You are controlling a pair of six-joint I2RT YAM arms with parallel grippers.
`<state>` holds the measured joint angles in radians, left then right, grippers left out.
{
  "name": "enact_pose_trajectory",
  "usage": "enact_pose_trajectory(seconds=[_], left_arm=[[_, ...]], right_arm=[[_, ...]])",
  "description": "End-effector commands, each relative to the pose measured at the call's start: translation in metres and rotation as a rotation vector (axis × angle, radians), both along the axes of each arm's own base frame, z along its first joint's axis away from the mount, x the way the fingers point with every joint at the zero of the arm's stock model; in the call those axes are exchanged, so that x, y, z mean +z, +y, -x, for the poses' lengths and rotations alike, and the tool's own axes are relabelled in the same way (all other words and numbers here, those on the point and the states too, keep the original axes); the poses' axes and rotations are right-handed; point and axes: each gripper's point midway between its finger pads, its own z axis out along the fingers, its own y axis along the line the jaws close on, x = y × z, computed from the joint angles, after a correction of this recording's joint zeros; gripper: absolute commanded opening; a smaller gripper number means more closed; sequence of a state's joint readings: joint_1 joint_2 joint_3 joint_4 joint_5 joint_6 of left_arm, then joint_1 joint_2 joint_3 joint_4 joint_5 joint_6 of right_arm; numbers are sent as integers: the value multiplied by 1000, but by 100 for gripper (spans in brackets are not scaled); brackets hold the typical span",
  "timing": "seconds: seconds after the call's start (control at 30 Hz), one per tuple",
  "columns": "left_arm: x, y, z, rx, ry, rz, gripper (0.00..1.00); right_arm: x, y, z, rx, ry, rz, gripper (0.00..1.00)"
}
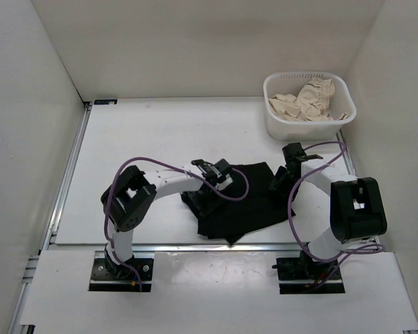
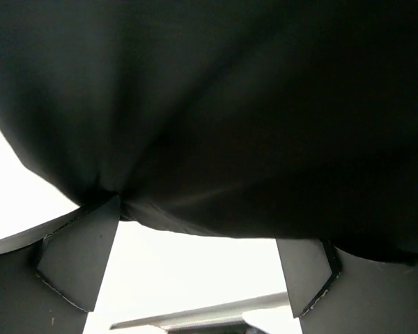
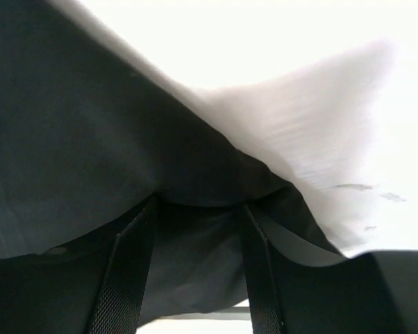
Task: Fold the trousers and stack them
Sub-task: Fold the trousers
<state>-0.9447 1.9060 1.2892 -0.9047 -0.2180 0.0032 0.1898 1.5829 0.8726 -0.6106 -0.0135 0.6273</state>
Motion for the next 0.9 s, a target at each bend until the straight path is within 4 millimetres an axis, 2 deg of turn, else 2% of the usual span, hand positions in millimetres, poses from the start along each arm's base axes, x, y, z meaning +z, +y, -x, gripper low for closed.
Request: enact_pose_trajectory(seconds=[0.0, 0.07, 0.23, 0.33, 0.4, 0.47, 0.5, 0.53, 0.57, 0.6, 0.67, 0.7, 0.77, 0.8, 0.87], left_arm=[[-2, 27, -60, 141, -194, 3, 100], [2, 41, -70, 193, -214, 23, 100], [7, 65, -80, 264, -257, 40, 100], [12, 84, -97, 335, -288, 50, 100], [22, 97, -112, 389, -321, 57, 100], [39, 98, -119, 405, -363, 84, 100], [53, 101, -123, 421, -393, 111, 100], [62, 103, -124, 426, -417, 118, 100], [68, 106, -123, 431, -437, 117, 100], [83, 107, -122, 434, -464, 143, 100], [102, 108, -123, 442, -505, 168, 100], [110, 109, -122, 443, -515, 179, 100], [119, 106, -109, 423, -469, 215, 100], [116, 106, -104, 416, -440, 212, 100], [92, 109, -78, 378, -356, 149, 100]], right_arm=[[-13, 30, 13, -62, 12, -94, 55], [-14, 41, 12, -95, 7, -111, 55], [5, 60, -25, -174, -66, -145, 55], [14, 75, -39, -233, -72, -184, 55], [14, 77, -33, -278, -41, -185, 55], [23, 79, -32, -309, -63, -201, 55], [36, 79, -36, -309, -107, -215, 55], [40, 78, -30, -315, -101, -202, 55], [49, 77, -33, -313, -134, -185, 55], [63, 75, -35, -325, -168, -192, 55], [77, 77, -32, -320, -187, -177, 56], [89, 77, -38, -323, -219, -182, 58], [96, 70, -42, -346, -243, -154, 58], [95, 67, -43, -342, -252, -139, 58], [91, 53, -49, -375, -251, -116, 58]])
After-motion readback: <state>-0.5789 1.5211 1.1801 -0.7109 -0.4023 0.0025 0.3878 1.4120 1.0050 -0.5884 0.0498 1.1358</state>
